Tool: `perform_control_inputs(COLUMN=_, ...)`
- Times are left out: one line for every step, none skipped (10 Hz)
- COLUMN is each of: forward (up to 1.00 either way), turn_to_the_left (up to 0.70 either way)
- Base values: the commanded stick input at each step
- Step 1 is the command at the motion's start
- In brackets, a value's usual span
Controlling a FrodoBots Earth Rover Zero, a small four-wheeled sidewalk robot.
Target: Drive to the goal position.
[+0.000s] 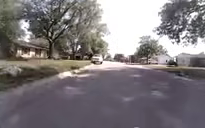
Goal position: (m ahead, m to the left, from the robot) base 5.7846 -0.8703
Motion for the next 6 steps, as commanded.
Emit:
perform_control_inputs(forward=1.0, turn_to_the_left=0.0)
perform_control_inputs(forward=1.0, turn_to_the_left=0.0)
perform_control_inputs(forward=1.0, turn_to_the_left=-0.01)
perform_control_inputs(forward=1.0, turn_to_the_left=-0.16)
perform_control_inputs(forward=1.0, turn_to_the_left=-0.26)
perform_control_inputs(forward=1.0, turn_to_the_left=-0.04)
